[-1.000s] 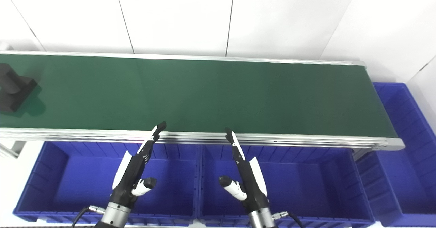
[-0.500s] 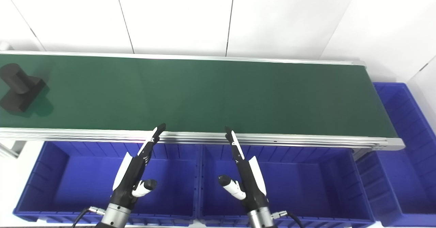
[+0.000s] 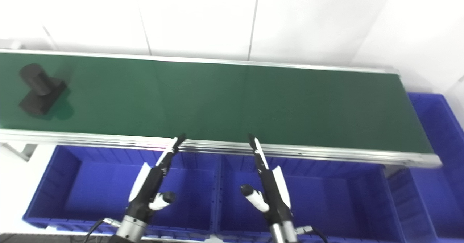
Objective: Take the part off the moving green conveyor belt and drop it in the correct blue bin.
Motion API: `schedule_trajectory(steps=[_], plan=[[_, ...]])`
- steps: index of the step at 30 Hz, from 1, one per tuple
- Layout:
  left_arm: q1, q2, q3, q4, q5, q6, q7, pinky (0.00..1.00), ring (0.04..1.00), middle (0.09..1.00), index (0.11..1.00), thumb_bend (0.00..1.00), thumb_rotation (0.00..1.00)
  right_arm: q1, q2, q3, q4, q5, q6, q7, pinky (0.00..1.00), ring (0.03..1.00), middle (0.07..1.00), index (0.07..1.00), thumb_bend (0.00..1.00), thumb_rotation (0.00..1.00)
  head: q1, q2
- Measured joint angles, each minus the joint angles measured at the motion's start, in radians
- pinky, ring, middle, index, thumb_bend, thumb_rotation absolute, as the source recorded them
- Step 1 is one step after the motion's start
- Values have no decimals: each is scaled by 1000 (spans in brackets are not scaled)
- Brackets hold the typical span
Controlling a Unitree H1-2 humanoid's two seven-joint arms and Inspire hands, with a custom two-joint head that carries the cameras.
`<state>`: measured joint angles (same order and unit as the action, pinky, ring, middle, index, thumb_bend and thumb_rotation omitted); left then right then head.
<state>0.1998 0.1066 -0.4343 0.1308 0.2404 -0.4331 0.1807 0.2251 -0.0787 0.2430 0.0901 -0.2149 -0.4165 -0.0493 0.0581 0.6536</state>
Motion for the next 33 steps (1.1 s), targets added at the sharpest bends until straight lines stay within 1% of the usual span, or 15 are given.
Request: schedule_trajectory(steps=[2, 3, 6, 8, 10, 12, 16, 23, 24, 26, 27, 31, 32, 33], plan=[[-1, 0, -19, 4, 11, 0, 24, 996, 1000, 978, 953, 944, 1000, 0, -14, 5, 16, 7, 0, -9, 976, 987, 1000, 1000, 878, 1000, 0, 0], [-3, -1, -26, 8, 13, 0, 38, 995, 1000, 978, 953, 941, 1000, 0, -22, 7, 19, 11, 0, -9, 976, 986, 1000, 1000, 876, 1000, 15, -12], [-11, -3, -48, 34, 9, 0, 61, 996, 1000, 980, 952, 952, 1000, 0, -39, 14, 19, 33, 0, -12, 975, 977, 995, 1000, 872, 1000, 31, -22], [-13, -4, -68, 37, 8, 0, 81, 988, 995, 978, 950, 948, 1000, 0, -46, 18, 19, 36, 0, -19, 976, 976, 994, 1000, 870, 1000, 55, -34], [-18, -6, -82, 42, 9, 0, 98, 981, 989, 975, 947, 943, 1000, -1, -56, 25, 21, 39, 0, -23, 988, 984, 998, 1000, 867, 1000, 55, -34], [-21, -9, -89, 49, 10, 0, 114, 979, 987, 975, 945, 940, 1000, -1, -60, 30, 23, 41, 0, -30, 997, 992, 1000, 1000, 863, 1000, 75, -45], [-31, -8, -108, 66, 11, 0, 141, 967, 981, 971, 944, 934, 1000, 0, -72, 34, 23, 43, 0, -38, 1000, 1000, 1000, 1000, 861, 1000, 86, -54], [-50, 6, -149, 73, 13, 0, 182, 961, 974, 964, 940, 917, 1000, -1, -79, 44, 40, 46, 0, -51, 1000, 998, 1000, 1000, 849, 1000, 86, -63], [-51, 9, -153, 74, 13, 0, 189, 960, 972, 963, 940, 913, 1000, -1, -81, 46, 43, 46, 0, -52, 1000, 999, 1000, 1000, 852, 1000, 83, -72], [-55, 17, -161, 78, 15, 0, 199, 957, 970, 962, 941, 907, 1000, -1, -84, 48, 43, 46, 0, -53, 1000, 1000, 1000, 1000, 850, 1000, 83, -72], [-56, 20, -165, 80, 17, 0, 205, 955, 968, 962, 941, 907, 1000, -1, -85, 49, 43, 47, 0, -54, 1000, 999, 1000, 1000, 849, 1000, 81, -81], [-62, 22, -179, 97, 22, 0, 225, 951, 966, 959, 937, 919, 1000, -3, -85, 53, 50, 50, 0, -56, 1000, 997, 1000, 1000, 858, 999, 81, -88], [-64, 22, -183, 98, 24, 0, 229, 950, 964, 957, 935, 919, 1000, -4, -85, 54, 53, 51, 0, -56, 1000, 997, 1000, 1000, 855, 997, 84, -100], [-66, 22, -186, 98, 25, 0, 232, 947, 962, 954, 932, 922, 1000, -4, -86, 54, 55, 52, 0, -56, 1000, 997, 1000, 1000, 851, 995, 85, -100]])
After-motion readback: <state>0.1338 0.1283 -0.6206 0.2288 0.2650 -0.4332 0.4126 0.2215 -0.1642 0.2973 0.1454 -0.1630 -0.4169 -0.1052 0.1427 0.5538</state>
